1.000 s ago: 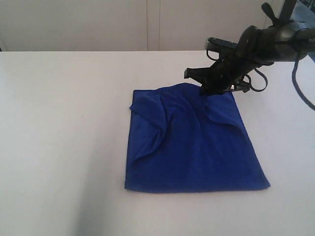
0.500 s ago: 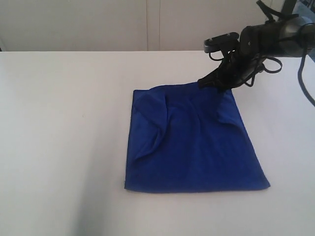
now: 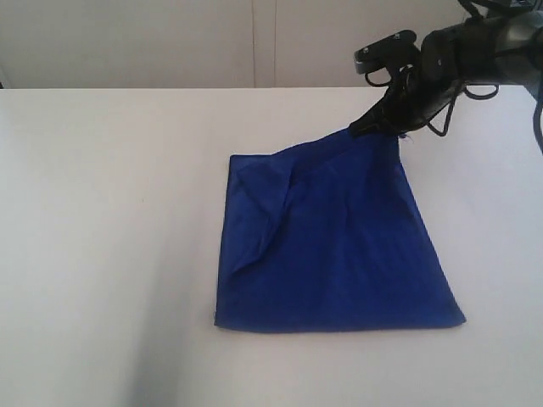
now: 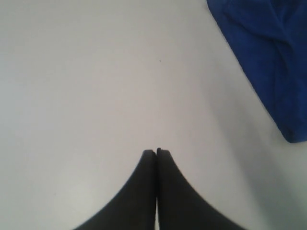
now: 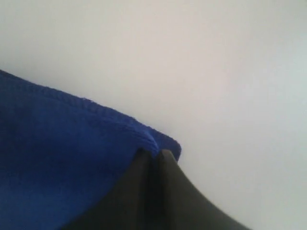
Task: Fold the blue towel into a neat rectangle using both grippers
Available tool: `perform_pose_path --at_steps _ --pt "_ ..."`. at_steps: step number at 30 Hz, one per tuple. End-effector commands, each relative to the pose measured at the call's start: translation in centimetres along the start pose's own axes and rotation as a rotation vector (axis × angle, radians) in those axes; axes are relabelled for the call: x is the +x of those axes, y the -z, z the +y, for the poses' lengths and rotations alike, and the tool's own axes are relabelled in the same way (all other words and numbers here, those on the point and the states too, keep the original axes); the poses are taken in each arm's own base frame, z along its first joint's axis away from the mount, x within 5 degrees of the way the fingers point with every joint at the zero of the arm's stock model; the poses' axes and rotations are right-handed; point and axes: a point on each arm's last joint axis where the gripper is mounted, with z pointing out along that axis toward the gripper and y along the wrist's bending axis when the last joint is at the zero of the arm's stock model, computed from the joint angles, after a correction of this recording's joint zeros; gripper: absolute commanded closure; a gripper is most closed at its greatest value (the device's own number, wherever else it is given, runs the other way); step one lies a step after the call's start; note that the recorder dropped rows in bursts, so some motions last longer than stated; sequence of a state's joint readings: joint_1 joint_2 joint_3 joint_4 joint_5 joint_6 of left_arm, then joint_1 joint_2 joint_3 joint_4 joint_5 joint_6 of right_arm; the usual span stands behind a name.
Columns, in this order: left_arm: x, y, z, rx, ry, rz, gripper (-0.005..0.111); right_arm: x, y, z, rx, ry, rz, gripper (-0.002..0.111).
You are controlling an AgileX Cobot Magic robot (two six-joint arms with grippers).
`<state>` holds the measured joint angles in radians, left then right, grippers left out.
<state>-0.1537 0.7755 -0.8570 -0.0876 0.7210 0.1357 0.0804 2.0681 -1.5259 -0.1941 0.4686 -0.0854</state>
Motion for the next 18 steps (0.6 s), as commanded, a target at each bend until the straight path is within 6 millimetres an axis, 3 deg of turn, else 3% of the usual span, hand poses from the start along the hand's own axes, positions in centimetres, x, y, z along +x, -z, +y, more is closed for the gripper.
perform_pose_path --at_steps 1,5,7,9,12,18 --pt "-0.1 0.3 -0.1 0.007 0.008 -0.009 0.107 0.1 -0.1 -0.7 0.033 0.072 -0.012 0.103" --pt "-0.1 0.3 -0.1 0.007 0.008 -0.009 0.107 0.9 -2.1 -0.3 0.026 0.089 0.008 0.101" --pt "-0.1 0.3 -0.1 0.007 0.008 -0.009 0.107 1.3 -2.8 -0.1 0.023 0.096 0.017 0.093" --pt "-0.1 0.3 -0.1 0.007 0.008 -0.009 0.107 1.6 -3.5 -0.1 0.033 0.132 0.029 0.077" --pt "-0.1 0.3 -0.1 0.007 0.008 -0.009 0.107 1.6 -3.5 -0.1 0.035 0.138 0.022 0.067" --pt "-0.1 0.3 -0.1 0.007 0.008 -0.009 0.107 1.2 -1.7 -1.7 0.170 0.089 0.056 0.067"
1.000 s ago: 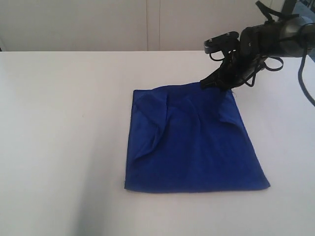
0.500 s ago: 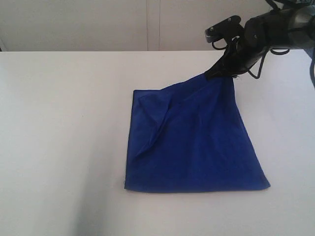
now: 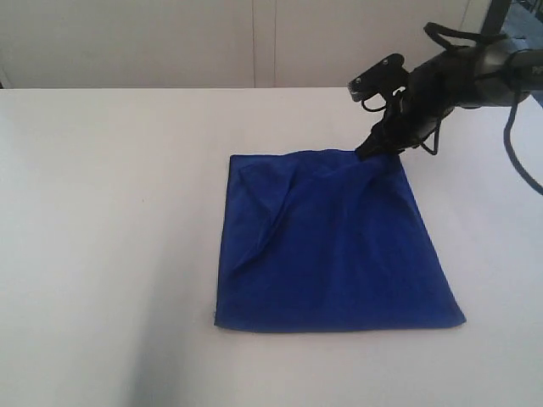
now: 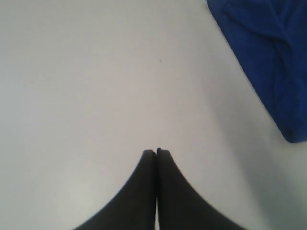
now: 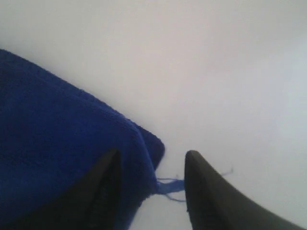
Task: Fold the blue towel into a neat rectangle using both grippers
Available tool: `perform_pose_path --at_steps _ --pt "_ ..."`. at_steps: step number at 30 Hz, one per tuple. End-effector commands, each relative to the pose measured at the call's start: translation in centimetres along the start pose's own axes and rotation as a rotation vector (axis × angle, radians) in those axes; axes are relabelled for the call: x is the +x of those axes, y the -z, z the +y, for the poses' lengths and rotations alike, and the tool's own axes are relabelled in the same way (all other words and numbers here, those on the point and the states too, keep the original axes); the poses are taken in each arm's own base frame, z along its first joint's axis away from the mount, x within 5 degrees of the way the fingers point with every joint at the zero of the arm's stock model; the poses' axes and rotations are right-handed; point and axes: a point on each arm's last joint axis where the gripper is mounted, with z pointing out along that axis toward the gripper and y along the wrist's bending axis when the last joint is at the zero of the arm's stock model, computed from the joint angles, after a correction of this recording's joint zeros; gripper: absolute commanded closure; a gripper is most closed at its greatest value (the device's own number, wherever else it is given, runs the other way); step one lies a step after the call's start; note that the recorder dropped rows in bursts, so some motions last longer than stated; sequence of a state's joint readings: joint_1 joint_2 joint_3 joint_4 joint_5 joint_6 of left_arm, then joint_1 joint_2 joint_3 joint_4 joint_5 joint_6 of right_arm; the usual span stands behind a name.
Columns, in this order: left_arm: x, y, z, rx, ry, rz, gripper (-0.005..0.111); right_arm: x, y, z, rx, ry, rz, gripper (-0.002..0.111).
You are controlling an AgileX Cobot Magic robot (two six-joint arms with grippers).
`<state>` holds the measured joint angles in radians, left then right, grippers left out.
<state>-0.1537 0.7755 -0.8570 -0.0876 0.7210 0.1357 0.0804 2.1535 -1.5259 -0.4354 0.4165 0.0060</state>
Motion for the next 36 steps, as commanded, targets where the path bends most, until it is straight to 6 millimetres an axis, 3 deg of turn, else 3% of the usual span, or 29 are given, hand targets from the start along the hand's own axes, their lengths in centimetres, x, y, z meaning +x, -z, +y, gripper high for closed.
perform_pose_path --at_steps 1,6,11,14,22,26,29,36 --pt "-0.1 0.3 -0.1 0.007 0.008 -0.009 0.107 0.1 1.8 -1.8 0.096 -0.067 0.046 0.067" --pt "-0.1 0.3 -0.1 0.007 0.008 -0.009 0.107 0.6 2.7 -2.2 0.126 -0.191 0.121 0.067" --pt "-0.1 0.3 -0.1 0.007 0.008 -0.009 0.107 0.5 2.7 -2.2 0.128 -0.369 0.096 0.067" --pt "-0.1 0.3 -0.1 0.007 0.008 -0.009 0.107 0.1 2.6 -2.1 0.113 -0.372 0.058 0.066" --pt "-0.1 0.3 -0.1 0.007 0.008 -0.009 0.107 -1.3 2.6 -1.7 0.034 -0.433 -0.095 0.056" --pt "-0.1 0.3 -0.1 0.007 0.008 -0.009 0.107 -1.3 2.6 -1.6 0.030 -0.448 -0.089 0.045" --pt "-0.1 0.3 -0.1 0.007 0.008 -0.009 0.107 -1.2 2.6 -1.4 0.001 -0.522 -0.073 0.038" --pt "-0.1 0.3 -0.1 0.007 0.008 -0.009 0.107 -2.2 3.4 -1.1 -0.098 -0.781 -0.131 0.038"
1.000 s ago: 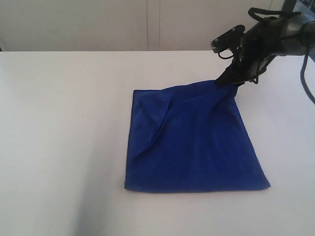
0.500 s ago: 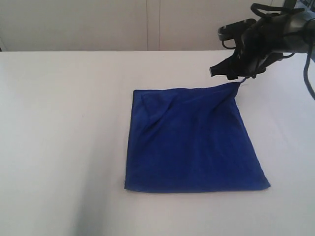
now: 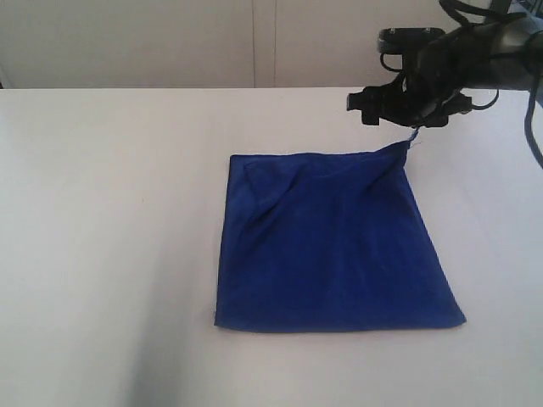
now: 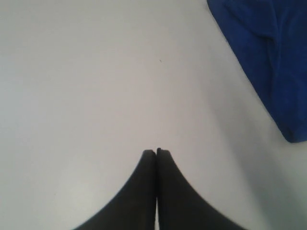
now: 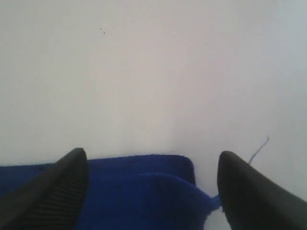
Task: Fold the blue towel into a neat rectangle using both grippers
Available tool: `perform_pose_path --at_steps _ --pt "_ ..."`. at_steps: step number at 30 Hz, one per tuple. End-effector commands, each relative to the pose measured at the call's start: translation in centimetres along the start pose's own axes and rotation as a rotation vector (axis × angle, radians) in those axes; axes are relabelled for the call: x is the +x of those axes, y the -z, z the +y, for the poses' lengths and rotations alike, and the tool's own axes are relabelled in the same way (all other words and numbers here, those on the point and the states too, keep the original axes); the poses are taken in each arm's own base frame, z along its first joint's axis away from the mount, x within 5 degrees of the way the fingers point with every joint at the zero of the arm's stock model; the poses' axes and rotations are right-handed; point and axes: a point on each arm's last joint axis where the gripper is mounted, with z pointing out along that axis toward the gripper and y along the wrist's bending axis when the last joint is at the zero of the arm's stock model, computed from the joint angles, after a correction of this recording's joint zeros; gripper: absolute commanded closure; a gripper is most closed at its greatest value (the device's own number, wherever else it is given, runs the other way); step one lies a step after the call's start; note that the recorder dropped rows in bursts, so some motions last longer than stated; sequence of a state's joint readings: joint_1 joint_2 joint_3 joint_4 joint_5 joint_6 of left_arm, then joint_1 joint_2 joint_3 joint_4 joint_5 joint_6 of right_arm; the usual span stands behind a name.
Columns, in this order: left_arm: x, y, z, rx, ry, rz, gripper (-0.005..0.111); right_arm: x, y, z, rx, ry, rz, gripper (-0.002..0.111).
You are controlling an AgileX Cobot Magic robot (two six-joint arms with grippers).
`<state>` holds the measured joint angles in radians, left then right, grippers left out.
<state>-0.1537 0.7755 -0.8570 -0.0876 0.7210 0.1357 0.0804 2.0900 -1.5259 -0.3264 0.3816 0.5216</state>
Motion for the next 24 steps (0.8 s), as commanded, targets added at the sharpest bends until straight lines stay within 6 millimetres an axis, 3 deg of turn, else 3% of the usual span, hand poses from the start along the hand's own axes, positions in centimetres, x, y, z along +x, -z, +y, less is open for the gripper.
perform_pose_path --at_steps 1,7,15,18,24 --pt "-0.1 0.3 -0.1 0.007 0.008 -0.009 0.107 -0.7 0.8 0.1 -0.067 -0.185 -0.027 0.038" --pt "-0.1 0.3 -0.1 0.007 0.008 -0.009 0.107 -0.3 0.8 0.6 -0.109 -0.238 0.029 0.038" --pt "-0.1 0.3 -0.1 0.007 0.008 -0.009 0.107 0.7 1.3 0.3 -0.082 -0.022 0.144 0.038" --pt "-0.1 0.3 -0.1 0.007 0.008 -0.009 0.107 -0.6 3.0 0.4 -0.096 -0.028 0.085 0.038" --pt "-0.1 0.3 -0.1 0.007 0.008 -0.009 0.107 -4.4 8.8 0.5 -0.150 -0.074 -0.139 0.038"
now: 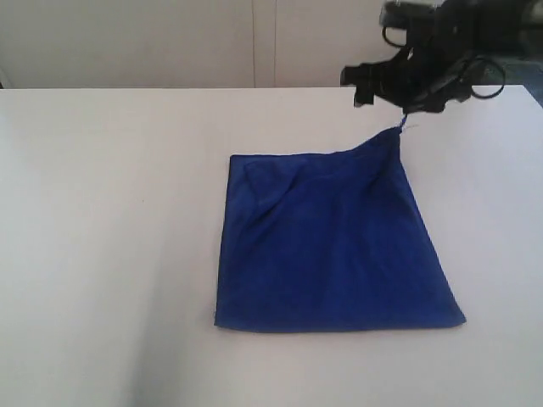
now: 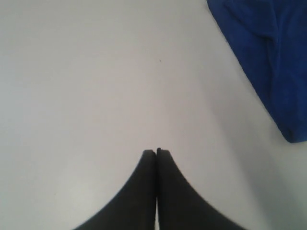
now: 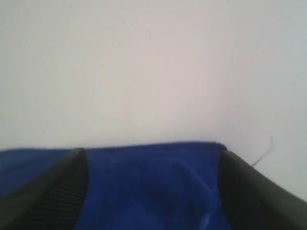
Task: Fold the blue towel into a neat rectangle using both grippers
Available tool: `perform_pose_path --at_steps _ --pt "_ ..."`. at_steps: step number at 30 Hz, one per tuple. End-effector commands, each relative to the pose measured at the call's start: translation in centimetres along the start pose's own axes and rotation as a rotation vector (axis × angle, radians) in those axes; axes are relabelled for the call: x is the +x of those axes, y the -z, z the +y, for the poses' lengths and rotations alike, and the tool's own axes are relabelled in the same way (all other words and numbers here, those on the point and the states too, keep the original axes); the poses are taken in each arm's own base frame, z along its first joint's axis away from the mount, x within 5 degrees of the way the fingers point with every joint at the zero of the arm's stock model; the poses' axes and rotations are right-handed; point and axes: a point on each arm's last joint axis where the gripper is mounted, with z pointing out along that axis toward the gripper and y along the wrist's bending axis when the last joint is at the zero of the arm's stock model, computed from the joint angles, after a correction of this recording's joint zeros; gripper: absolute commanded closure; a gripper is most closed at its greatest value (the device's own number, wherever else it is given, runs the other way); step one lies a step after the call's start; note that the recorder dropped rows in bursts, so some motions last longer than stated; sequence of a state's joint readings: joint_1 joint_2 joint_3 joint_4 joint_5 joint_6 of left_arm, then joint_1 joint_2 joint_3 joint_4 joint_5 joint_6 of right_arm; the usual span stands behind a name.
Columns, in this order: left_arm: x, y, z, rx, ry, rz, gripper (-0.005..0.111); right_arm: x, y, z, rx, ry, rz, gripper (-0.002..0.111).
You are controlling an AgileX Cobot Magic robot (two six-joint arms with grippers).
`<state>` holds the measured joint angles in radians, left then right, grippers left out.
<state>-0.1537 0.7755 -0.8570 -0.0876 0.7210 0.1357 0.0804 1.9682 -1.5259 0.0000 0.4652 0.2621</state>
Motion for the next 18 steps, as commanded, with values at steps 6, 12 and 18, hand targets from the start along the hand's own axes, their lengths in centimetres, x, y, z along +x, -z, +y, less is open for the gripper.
perform_pose_path --at_steps 6,12,18 --pt "-0.1 0.3 -0.1 0.007 0.008 -0.009 0.107 -3.4 6.2 0.4 -0.046 -0.015 -0.202 0.038" --pt "-0.1 0.3 -0.1 0.007 0.008 -0.009 0.107 -2.7 5.0 0.0 -0.009 0.032 -0.154 0.038" --pt "-0.1 0.3 -0.1 0.007 0.008 -0.009 0.107 -0.4 3.0 -1.5 0.144 0.163 0.066 0.043"
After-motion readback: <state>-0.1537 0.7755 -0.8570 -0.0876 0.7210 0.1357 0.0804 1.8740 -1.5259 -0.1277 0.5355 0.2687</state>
